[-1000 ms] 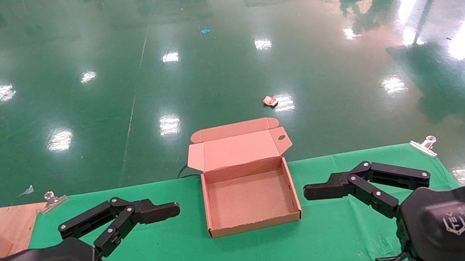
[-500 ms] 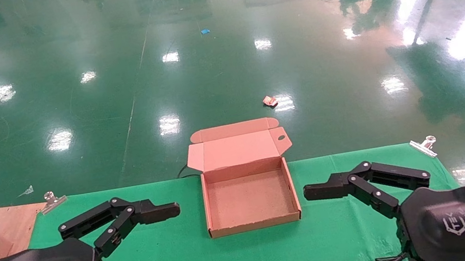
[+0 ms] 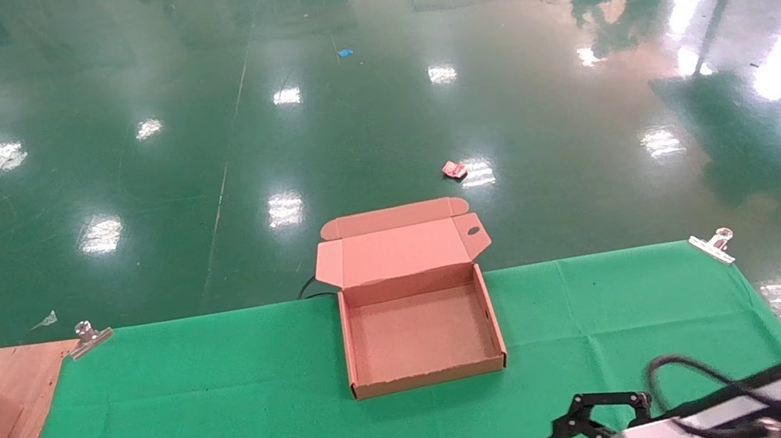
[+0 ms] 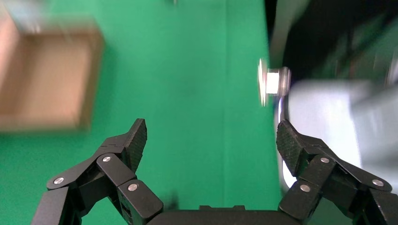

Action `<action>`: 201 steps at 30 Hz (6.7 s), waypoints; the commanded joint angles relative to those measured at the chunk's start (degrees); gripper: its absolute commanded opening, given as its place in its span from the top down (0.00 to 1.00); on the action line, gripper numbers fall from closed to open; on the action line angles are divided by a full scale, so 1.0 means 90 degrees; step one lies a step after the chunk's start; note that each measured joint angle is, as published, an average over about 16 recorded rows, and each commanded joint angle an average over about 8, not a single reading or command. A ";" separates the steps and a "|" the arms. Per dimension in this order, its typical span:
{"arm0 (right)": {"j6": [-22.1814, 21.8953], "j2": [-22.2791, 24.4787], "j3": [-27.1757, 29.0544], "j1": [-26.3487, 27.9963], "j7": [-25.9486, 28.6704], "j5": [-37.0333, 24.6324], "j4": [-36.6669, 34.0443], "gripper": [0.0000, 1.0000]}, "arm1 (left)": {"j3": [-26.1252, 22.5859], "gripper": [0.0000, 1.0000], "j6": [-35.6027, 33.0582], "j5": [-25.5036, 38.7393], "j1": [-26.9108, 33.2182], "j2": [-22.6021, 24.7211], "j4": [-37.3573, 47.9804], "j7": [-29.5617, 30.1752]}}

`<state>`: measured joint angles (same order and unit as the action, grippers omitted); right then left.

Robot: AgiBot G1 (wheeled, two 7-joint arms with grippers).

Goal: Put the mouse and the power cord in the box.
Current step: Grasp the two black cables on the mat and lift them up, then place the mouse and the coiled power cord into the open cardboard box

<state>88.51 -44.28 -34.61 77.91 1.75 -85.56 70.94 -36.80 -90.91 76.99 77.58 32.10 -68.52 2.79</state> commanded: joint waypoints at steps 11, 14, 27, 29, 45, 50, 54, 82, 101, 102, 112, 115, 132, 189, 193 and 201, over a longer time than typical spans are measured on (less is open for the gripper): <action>-0.0278 -0.1105 -0.1448 0.0894 -0.0380 -0.3175 -0.0937 0.00 | -0.1807 0.00 0.0298 0.2827 0.1387 0.1049 0.1655 -0.1392; -0.0457 -0.1268 -0.1623 0.0939 -0.0448 -0.3595 -0.1214 0.00 | -0.1981 0.00 0.0562 0.3244 0.1501 0.1417 0.2053 -0.1583; -0.1482 -0.1794 -0.1789 0.0908 -0.1434 -0.3964 -0.3131 0.00 | -0.1915 0.00 0.1702 0.3219 0.1377 0.2516 0.3877 -0.2267; -0.1663 -0.1885 -0.1783 0.0908 -0.1605 -0.3958 -0.3463 0.00 | -0.1897 0.00 0.1895 0.3218 0.1345 0.2606 0.4104 -0.2369; -0.2525 -0.2635 -0.1719 0.1183 -0.2773 -0.3812 -0.5610 0.00 | -0.1895 0.00 0.2226 0.3177 0.1270 0.2914 0.5216 -0.3223; -0.2706 -0.2770 -0.1726 0.1281 -0.3032 -0.3825 -0.6068 0.00 | -0.1908 0.00 0.2377 0.3207 0.1247 0.3023 0.5435 -0.3301; -0.2805 -0.2820 -0.1716 0.1341 -0.3221 -0.3809 -0.6369 0.21 | -0.1895 0.18 0.2474 0.3192 0.1240 0.3112 0.5587 -0.3370; -0.2849 -0.3015 -0.1560 0.1683 -0.4082 -0.3553 -0.7427 1.00 | -0.1875 1.00 0.2423 0.3127 0.1341 0.3317 0.6276 -0.3935; -0.2754 -0.3051 -0.1504 0.1760 -0.4310 -0.3469 -0.7687 1.00 | -0.1896 1.00 0.2354 0.3155 0.1456 0.3375 0.6476 -0.4077; -0.2742 -0.3050 -0.1504 0.1768 -0.4320 -0.3469 -0.7696 1.00 | -0.1895 1.00 0.2346 0.3153 0.1459 0.3376 0.6483 -0.4083; -0.2430 -0.2911 -0.1394 0.1954 -0.4480 -0.3309 -0.7738 1.00 | -0.1860 1.00 0.2007 0.3094 0.1689 0.3225 0.6415 -0.4114; -0.2184 -0.2808 -0.1315 0.2114 -0.4592 -0.3195 -0.7710 1.00 | -0.1857 1.00 0.1765 0.3089 0.1862 0.3109 0.6286 -0.4085; -0.0827 -0.2763 -0.1173 0.3932 -0.4387 -0.3006 -0.6898 1.00 | -0.1647 1.00 0.0313 0.2887 0.3406 0.2652 0.4028 -0.2793; -0.1876 -0.3598 -0.2015 0.4530 -0.3557 -0.1913 -0.6654 1.00 | -0.2480 0.91 0.7338 0.3087 0.1774 0.5157 0.4469 -0.1417; -0.1811 -0.3591 -0.2006 0.4555 -0.3686 -0.1863 -0.6771 1.00 | -0.2789 0.81 0.7588 0.2998 0.1493 0.5165 0.4310 -0.0736; -0.1783 -0.3593 -0.2007 0.4529 -0.3867 -0.1803 -0.6922 1.00 | -0.3615 0.71 0.7432 0.3038 0.1347 0.5189 0.4106 0.0397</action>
<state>72.38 -76.59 -52.70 118.61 -33.03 -101.85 8.63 -69.48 -24.05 104.88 89.84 78.79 -31.91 6.20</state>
